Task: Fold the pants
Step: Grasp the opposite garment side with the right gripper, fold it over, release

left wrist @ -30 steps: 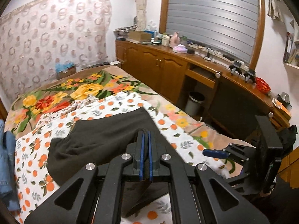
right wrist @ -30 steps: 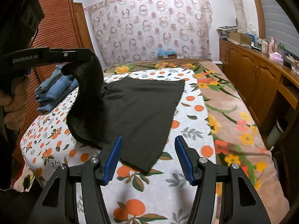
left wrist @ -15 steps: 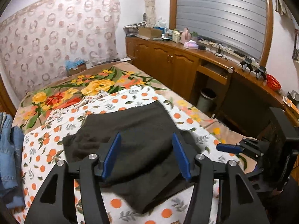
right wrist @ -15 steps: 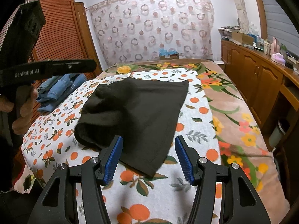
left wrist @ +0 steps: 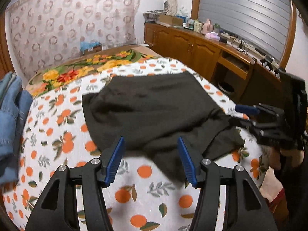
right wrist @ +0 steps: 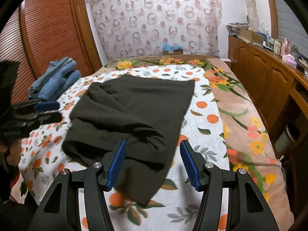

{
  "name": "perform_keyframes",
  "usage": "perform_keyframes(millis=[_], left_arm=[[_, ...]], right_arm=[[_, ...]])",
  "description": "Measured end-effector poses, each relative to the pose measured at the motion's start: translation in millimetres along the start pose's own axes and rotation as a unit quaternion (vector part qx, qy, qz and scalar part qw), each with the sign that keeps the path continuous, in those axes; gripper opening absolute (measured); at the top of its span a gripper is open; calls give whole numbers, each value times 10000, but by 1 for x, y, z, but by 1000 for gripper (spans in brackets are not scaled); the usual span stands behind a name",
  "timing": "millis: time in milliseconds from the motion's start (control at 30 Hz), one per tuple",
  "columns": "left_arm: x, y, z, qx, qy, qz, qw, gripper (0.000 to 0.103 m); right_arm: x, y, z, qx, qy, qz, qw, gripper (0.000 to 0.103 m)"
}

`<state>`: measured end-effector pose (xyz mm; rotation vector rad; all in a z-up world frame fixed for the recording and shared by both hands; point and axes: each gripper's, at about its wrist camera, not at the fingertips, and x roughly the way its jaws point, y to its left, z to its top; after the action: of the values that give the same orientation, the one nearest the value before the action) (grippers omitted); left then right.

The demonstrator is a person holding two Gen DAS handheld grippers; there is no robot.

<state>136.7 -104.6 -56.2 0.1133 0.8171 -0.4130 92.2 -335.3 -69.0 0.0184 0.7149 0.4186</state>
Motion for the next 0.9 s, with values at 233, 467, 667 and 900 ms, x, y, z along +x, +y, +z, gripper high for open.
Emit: perform_keyframes(millis=[233,467,667,900], left_arm=[[5,-16,-16,151,88,-223,9996,58],[23,-30,-17,294,163,-27,9994,58],[30,-42,-13,496,160,190,9985,58],[14,-56,-12,505,-13,-222,9985,58]], right_arm=[[15,1,6,-49,364,50,9993,36],[1,8,15,-159,21,214,9996,7],[-27,11,23,-162,-435,242,9986,6],[-39,22,25,-297,-639,132,9974,6]])
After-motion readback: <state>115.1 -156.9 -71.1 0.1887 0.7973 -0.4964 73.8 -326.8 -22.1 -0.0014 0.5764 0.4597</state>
